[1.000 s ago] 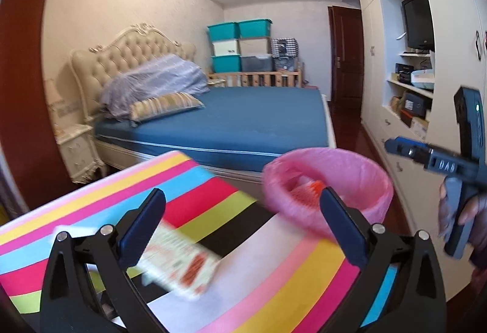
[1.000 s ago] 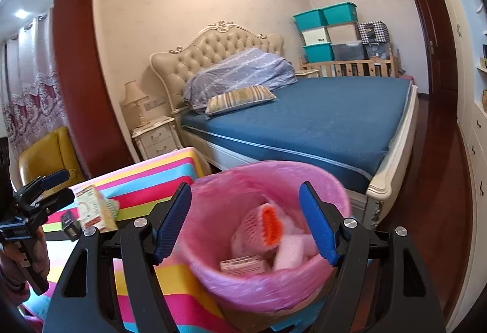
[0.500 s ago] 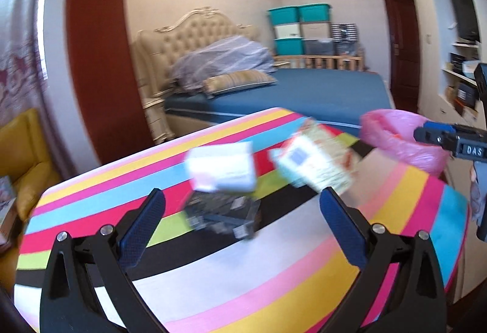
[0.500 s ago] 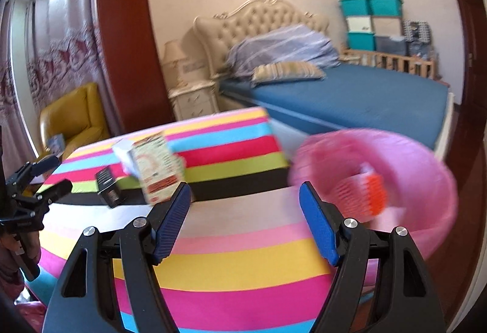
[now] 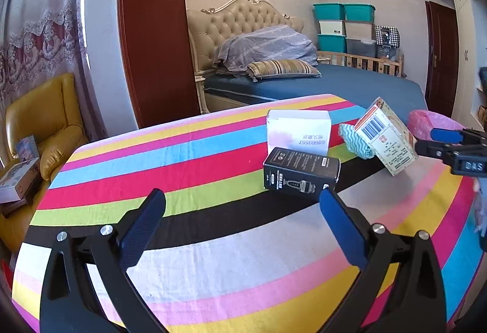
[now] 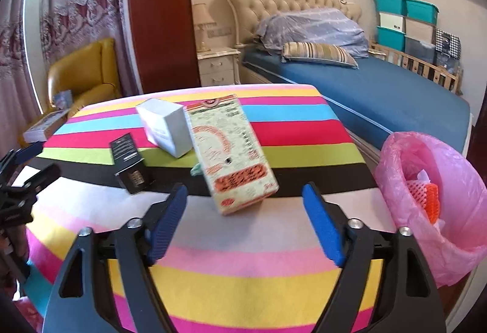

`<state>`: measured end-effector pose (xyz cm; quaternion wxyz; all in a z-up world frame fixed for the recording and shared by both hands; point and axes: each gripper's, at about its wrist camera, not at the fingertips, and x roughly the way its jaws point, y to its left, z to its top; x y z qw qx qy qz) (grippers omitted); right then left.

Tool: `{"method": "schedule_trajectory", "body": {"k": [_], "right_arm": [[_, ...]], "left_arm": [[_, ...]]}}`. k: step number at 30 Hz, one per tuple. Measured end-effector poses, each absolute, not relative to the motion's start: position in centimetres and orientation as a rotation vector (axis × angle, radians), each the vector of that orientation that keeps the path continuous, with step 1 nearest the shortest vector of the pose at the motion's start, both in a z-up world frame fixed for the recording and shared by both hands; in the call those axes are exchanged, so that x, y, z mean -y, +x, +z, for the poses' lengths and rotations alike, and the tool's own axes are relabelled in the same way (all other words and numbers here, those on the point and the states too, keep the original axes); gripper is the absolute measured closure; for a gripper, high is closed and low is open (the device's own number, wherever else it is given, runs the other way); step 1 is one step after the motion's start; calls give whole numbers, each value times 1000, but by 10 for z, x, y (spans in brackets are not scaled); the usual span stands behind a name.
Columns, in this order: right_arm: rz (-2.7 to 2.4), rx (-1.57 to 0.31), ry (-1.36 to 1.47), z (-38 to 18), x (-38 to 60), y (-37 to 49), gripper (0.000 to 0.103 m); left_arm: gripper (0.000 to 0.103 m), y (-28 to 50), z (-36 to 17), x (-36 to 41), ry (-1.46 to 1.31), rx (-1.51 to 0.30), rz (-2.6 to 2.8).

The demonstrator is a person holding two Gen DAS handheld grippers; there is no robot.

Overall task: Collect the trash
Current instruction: 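Grasp the beige medicine box with the right tool while the left tool grasps the black box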

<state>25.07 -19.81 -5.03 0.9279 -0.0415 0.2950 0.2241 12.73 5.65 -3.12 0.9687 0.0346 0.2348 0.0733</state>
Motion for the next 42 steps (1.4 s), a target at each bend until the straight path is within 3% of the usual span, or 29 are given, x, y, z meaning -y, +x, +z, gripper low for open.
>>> {"method": "schedule_trajectory", "body": {"k": [12,15,20,40,42], "right_arm": [[489,-673,-165,-61,161,296,21],[503,-673,-182,-62,156,293,41],[496,-623,-200,-57,159,270,50],[504,-565,31,-52,233,213,50],[500,-560,44,-51,238,212,50]], "left_arm": [[5,129,-30,-47,94,-464,189],[5,130,-31,-45,93,-472,191],[5,134,-33,-43,75,-504,173],[5,258,-43,23,-11,-644,269],[10,268,-47,19,-22,-686,283]]}}
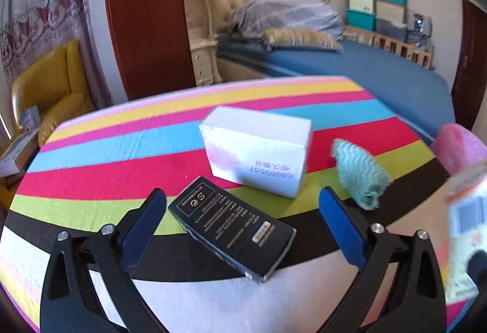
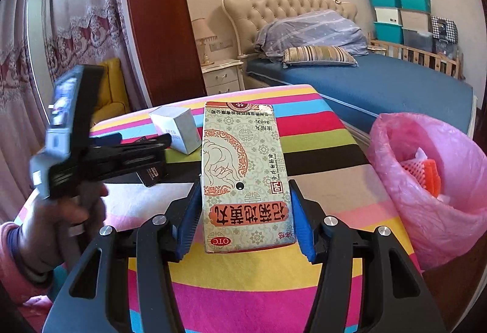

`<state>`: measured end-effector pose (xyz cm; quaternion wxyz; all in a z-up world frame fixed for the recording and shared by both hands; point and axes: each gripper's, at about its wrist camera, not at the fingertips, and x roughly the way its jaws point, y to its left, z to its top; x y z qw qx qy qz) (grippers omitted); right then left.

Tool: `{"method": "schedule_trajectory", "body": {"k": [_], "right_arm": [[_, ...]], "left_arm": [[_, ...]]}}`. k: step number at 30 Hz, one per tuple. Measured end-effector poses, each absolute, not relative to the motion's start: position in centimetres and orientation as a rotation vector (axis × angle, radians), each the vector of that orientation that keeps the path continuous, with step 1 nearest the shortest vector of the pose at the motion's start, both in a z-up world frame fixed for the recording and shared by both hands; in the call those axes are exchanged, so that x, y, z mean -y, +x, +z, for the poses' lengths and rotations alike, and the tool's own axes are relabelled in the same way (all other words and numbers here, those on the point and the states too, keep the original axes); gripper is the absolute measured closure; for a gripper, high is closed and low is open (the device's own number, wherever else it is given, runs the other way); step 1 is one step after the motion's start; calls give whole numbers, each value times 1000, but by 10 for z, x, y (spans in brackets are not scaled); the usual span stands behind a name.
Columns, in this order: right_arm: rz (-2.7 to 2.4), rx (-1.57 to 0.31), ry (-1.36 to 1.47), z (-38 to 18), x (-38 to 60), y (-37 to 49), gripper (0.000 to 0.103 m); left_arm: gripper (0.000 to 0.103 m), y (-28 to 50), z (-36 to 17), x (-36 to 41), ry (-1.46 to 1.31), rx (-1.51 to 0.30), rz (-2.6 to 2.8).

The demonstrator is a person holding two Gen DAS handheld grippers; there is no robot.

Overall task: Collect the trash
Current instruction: 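Grasp the beige medicine box with the right tool while the left tool grasps the black box, then lift the medicine box and black box off the table with both tools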

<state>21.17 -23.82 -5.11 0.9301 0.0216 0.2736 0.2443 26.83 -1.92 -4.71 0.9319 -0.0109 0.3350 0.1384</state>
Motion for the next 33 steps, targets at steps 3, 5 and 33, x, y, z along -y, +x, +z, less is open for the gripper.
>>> {"method": "schedule_trajectory", "body": {"k": [3,5,33], "right_arm": [[491,-550,60,-50,245,209,50],[488,-547,74,-49,249,209,50],[536,-585,-23,-62,197,166,50]], "left_arm": [[14,271,-52,9,-30,-732,308],[19,262,-53,-4,-54,-741,315],[65,170,-40,-3,-8,-581,91]]}}
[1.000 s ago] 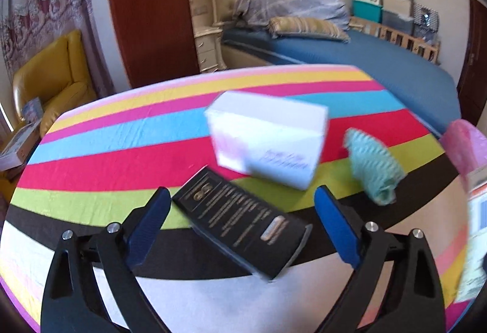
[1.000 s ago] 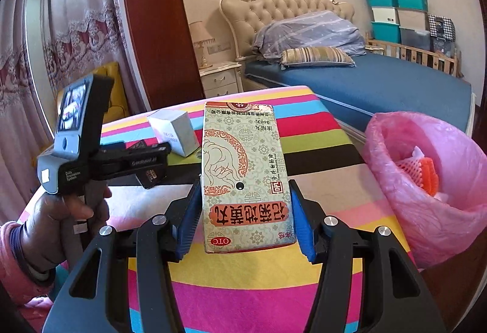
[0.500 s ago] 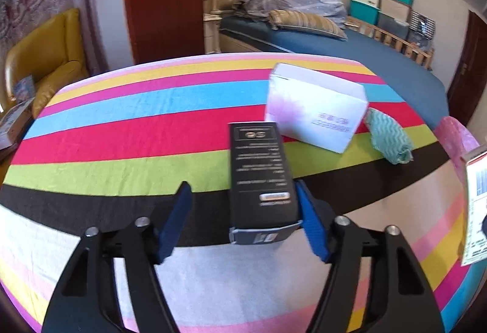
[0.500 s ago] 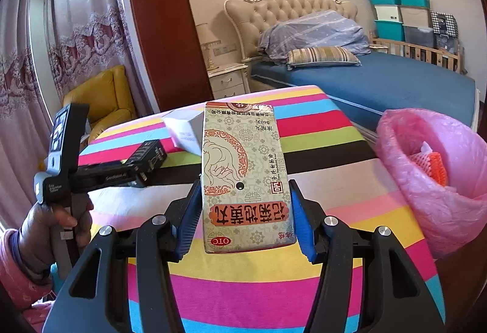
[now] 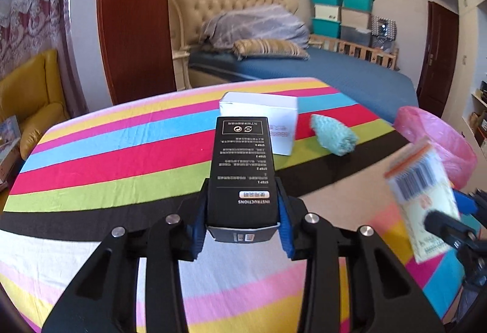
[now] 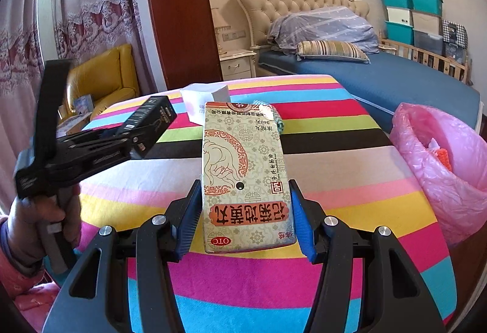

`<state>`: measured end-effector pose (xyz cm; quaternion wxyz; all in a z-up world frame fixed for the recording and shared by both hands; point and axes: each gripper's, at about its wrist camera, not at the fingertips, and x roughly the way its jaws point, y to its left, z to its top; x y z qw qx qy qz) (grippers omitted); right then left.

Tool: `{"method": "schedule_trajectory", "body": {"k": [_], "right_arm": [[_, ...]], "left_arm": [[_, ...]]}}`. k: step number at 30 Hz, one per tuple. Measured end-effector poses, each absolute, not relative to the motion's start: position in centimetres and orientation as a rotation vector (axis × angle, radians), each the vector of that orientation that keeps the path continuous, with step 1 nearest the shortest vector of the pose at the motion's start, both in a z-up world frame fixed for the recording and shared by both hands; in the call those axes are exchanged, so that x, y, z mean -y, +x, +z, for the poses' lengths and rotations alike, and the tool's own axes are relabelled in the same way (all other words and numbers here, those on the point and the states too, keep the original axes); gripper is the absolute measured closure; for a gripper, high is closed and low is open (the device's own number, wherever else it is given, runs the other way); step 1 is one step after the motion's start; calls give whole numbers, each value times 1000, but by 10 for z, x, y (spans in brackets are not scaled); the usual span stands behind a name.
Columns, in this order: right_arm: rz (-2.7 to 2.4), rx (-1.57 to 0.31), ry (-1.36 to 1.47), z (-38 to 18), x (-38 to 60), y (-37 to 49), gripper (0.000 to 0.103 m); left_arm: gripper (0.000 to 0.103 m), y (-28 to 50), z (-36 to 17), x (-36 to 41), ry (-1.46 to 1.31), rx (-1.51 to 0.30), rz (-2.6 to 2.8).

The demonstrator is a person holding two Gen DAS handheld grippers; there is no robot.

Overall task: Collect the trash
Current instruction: 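Lift the medicine box and black box off the table with both tools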

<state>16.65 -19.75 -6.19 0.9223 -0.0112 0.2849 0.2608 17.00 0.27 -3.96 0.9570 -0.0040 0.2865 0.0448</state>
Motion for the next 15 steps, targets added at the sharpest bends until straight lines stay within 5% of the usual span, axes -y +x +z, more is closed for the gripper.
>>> {"method": "schedule_trajectory", "body": {"k": [15], "right_arm": [[474,-474,-58,-41,193,144,50]], "left_arm": [[65,105,-22,16,11,-390,43]]}}
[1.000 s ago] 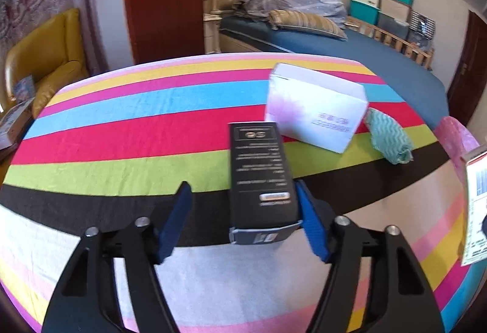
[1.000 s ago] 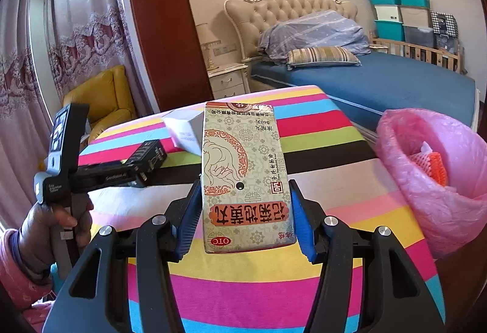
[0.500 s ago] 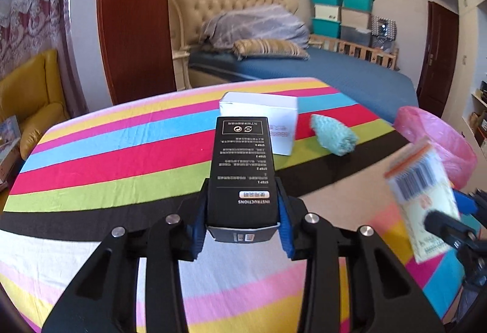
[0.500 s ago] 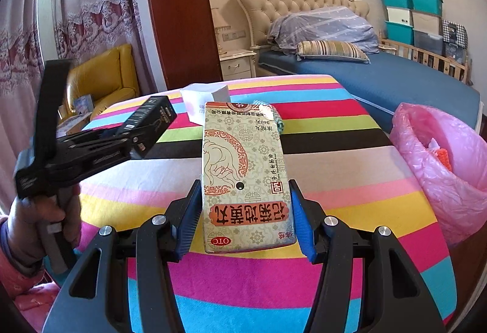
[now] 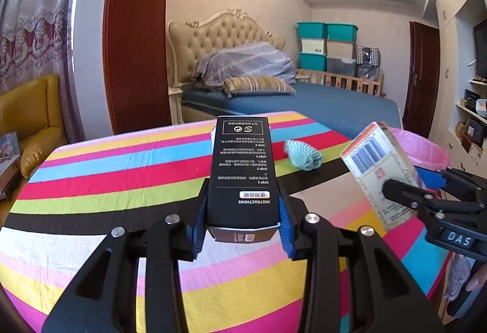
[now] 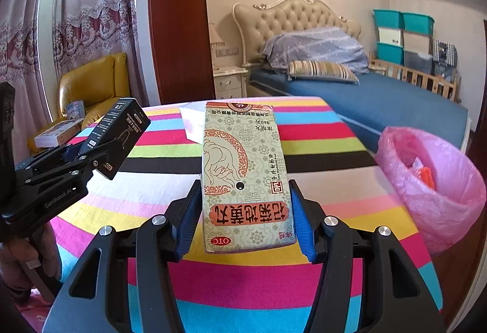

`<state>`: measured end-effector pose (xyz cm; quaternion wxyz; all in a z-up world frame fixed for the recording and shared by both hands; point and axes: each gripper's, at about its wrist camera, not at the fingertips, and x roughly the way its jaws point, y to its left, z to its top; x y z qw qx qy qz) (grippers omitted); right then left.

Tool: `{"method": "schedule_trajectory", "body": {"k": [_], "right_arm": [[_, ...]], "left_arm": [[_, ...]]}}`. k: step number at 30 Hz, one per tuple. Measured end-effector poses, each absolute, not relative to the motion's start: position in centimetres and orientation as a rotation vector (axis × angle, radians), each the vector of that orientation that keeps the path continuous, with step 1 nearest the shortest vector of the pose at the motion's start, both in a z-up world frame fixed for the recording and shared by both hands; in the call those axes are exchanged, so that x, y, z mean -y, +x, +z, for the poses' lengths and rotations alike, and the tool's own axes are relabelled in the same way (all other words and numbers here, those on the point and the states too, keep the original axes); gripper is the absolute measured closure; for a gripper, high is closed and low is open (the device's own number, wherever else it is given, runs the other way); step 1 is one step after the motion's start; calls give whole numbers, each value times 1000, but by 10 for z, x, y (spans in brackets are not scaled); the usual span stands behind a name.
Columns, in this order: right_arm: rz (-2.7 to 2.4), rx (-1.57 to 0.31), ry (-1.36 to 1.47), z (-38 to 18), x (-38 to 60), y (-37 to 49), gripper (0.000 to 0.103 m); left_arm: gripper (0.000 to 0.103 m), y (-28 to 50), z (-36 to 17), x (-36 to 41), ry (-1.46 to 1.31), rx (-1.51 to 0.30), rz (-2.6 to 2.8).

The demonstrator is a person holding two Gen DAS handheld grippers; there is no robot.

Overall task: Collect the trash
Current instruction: 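Lift the medicine box and black box off the table with both tools, then carry both boxes over the pink bin and open both tools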

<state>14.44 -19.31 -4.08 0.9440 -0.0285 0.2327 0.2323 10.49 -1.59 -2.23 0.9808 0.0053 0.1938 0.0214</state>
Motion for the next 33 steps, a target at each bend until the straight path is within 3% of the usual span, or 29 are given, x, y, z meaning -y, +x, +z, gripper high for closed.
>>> {"method": "schedule_trajectory", "body": {"k": [33], "right_arm": [[351,-341,-61,-20,228,123,50]], "left_arm": [[64,85,1,60,123,-274,-69]]}}
